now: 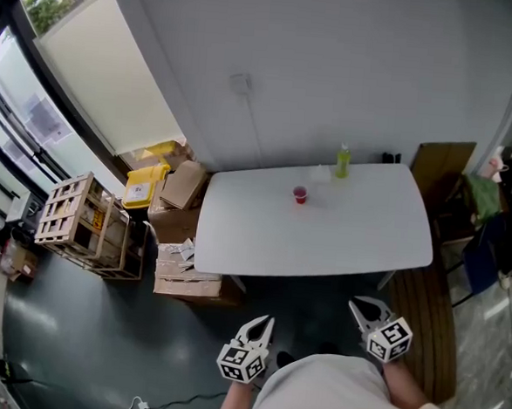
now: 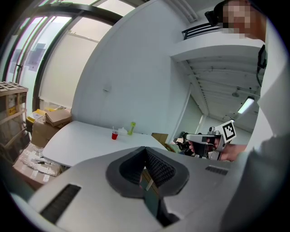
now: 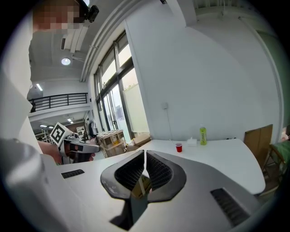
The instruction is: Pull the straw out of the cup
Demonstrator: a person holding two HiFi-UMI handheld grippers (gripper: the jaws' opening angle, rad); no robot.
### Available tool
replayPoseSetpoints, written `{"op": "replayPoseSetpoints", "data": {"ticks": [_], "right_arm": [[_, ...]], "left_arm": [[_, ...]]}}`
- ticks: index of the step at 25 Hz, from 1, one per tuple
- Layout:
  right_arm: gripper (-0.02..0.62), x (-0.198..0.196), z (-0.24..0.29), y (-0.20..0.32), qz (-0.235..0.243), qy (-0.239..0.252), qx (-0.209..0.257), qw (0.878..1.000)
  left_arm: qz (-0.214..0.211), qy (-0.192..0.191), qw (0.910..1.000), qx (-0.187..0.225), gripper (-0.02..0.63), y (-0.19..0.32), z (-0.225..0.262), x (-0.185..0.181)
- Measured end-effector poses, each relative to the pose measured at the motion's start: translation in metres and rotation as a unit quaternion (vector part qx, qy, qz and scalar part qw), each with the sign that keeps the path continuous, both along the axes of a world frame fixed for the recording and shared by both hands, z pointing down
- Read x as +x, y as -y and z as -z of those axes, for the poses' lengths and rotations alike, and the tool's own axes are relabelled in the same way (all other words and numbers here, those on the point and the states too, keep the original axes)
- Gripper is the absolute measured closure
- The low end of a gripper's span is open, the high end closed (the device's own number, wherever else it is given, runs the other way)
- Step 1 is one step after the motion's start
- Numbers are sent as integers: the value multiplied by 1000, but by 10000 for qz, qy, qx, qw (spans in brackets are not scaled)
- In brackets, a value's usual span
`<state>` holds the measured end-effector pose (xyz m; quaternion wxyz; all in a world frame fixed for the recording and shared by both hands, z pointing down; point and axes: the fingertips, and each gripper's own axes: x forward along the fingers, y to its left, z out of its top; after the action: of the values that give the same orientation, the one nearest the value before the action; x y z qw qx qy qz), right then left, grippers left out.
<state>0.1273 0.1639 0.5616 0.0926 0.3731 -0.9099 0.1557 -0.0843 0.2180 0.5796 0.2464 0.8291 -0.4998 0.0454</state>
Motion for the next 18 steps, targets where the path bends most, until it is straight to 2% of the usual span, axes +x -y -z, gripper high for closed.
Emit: {"op": "replayPoseSetpoints", "data": {"ticks": [7, 18], "right_arm": [[552, 20, -6, 2, 105, 181, 6, 9998], [552, 52, -6, 8, 308, 127, -59, 9994]], "left_arm": [[115, 71, 9999, -18, 603, -1, -1, 15], [322, 198, 9993, 51, 604, 1, 2, 45]]}}
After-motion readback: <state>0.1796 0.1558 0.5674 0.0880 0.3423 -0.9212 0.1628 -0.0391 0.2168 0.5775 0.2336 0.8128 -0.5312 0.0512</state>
